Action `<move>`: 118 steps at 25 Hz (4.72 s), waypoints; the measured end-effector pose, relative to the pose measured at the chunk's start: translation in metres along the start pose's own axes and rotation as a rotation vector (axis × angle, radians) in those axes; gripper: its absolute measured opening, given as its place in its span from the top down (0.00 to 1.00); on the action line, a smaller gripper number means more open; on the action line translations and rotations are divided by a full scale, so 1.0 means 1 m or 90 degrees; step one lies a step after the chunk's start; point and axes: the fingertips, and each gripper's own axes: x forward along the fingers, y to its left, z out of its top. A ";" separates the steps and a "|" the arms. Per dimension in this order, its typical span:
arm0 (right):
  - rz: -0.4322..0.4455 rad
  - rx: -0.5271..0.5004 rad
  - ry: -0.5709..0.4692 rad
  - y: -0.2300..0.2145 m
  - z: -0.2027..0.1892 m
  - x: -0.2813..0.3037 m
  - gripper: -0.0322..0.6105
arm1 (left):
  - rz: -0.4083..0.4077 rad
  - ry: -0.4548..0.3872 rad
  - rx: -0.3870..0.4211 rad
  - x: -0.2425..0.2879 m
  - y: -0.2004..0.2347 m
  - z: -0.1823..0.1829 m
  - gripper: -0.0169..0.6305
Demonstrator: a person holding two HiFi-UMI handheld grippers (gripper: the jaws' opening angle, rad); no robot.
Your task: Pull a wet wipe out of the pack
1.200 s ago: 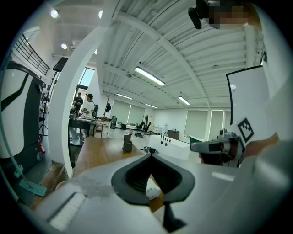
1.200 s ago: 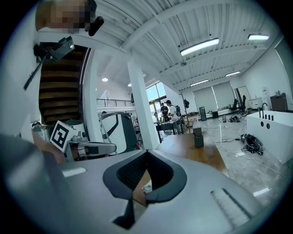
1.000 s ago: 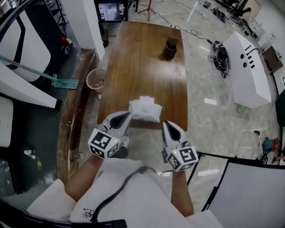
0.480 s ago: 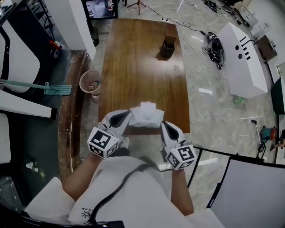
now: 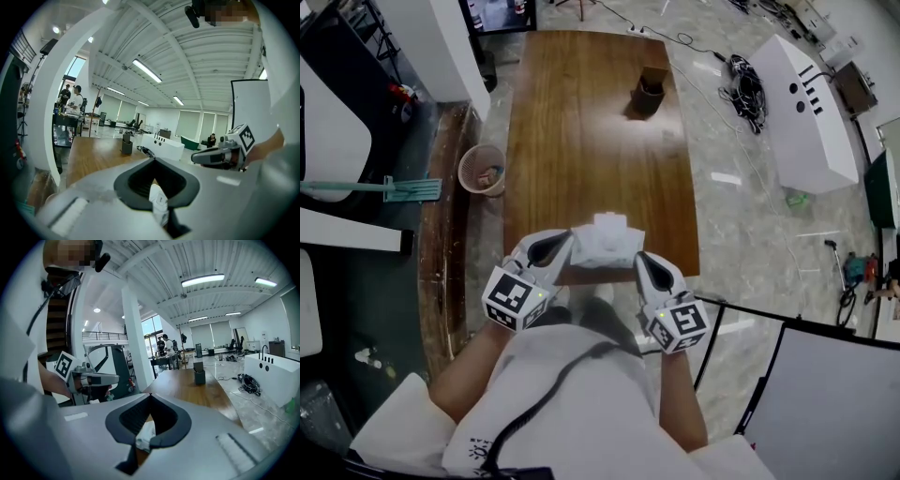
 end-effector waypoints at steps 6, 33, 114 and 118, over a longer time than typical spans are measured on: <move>0.044 -0.032 0.043 -0.004 -0.017 0.018 0.94 | 0.024 0.010 -0.017 0.005 -0.004 -0.011 0.97; 0.301 -0.155 0.209 -0.018 -0.088 0.068 0.88 | 0.224 0.033 -0.112 0.038 -0.005 -0.063 0.97; 0.160 -0.137 0.118 -0.029 -0.022 0.058 0.92 | 0.153 -0.010 -0.006 0.047 -0.001 0.011 0.97; 0.135 -0.116 0.070 -0.034 0.001 0.046 0.92 | 0.142 -0.018 0.006 0.051 -0.005 0.022 0.97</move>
